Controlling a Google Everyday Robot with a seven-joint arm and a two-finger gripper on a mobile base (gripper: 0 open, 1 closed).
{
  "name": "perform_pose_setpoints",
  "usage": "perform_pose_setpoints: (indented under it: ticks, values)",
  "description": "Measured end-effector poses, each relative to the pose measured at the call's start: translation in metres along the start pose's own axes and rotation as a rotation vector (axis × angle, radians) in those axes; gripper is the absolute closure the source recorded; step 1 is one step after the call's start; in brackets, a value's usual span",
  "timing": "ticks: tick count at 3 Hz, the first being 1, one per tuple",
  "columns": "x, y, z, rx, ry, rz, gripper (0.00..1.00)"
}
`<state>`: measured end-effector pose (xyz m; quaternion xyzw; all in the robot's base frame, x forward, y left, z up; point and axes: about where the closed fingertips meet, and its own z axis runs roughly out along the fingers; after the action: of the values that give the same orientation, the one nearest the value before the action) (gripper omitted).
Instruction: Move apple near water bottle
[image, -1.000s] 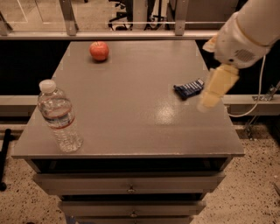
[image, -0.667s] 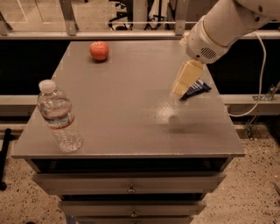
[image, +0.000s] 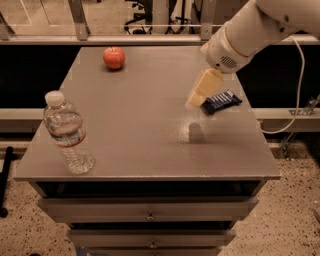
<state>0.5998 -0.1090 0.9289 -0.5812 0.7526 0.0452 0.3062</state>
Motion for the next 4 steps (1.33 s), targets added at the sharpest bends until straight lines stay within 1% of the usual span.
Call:
perform_pose_setpoints:
  ticks: [1,2,3,4]
  values:
    - [-0.02,-0.033,0.036,0.03,-0.095,0.076,0.0]
    - [-0.069,-0.08,0.088,0.062,-0.25,0.2,0.0]
    - [-0.099,-0.1,0.125,0.073,-0.319,0.257,0.0]
    - [-0.13,-0.122,0.168,0.12,-0.385,0.306,0.0]
